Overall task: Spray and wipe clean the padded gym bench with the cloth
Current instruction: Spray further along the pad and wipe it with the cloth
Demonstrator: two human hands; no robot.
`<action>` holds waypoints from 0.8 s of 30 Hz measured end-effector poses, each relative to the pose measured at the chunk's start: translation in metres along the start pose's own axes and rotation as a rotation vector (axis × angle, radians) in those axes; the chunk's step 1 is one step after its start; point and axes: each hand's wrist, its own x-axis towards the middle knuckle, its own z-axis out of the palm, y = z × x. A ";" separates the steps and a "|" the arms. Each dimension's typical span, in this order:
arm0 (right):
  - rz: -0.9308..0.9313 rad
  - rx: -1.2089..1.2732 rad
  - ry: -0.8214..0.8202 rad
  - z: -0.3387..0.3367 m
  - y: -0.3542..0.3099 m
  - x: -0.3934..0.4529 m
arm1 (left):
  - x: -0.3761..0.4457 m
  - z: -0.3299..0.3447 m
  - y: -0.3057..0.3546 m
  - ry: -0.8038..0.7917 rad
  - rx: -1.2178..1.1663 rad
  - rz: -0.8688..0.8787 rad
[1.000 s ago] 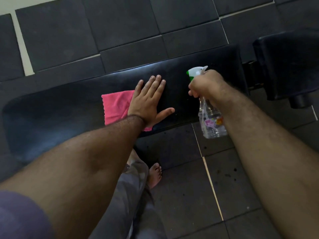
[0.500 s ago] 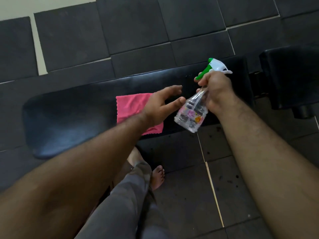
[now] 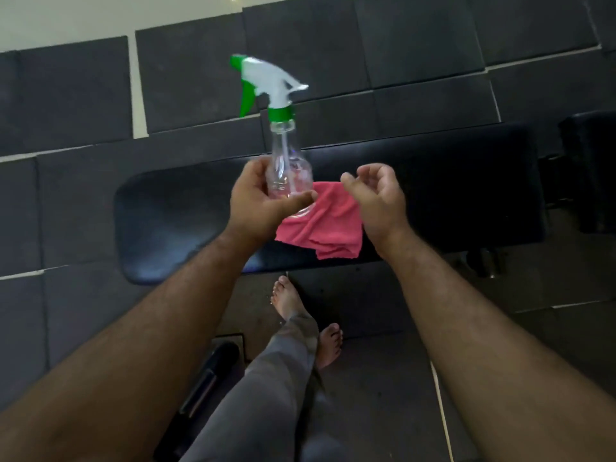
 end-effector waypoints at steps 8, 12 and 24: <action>-0.378 -0.841 -0.225 0.067 0.054 -0.015 | 0.003 -0.050 -0.063 0.343 0.170 0.022; -0.372 -1.135 -0.301 0.063 0.080 -0.012 | 0.003 -0.047 -0.079 0.399 0.209 -0.018; -0.189 -1.158 0.077 -0.014 0.109 -0.011 | -0.067 0.068 -0.086 0.029 0.756 0.526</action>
